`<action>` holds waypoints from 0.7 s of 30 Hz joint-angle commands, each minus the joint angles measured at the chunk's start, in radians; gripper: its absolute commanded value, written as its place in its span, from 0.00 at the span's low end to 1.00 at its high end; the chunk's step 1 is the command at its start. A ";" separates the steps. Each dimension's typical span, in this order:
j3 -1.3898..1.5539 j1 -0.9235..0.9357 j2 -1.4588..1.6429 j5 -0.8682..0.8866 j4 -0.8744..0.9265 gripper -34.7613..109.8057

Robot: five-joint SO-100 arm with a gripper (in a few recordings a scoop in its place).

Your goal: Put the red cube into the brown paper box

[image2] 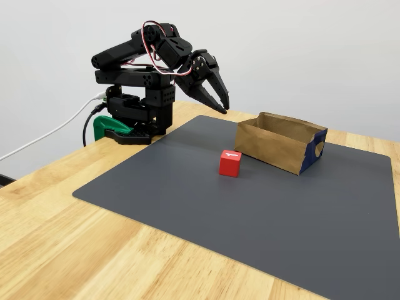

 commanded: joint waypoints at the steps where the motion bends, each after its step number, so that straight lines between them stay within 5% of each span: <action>1: 0.000 0.011 -0.006 -0.012 0.006 0.24; 21: -0.015 -0.006 -0.032 -0.043 0.017 0.27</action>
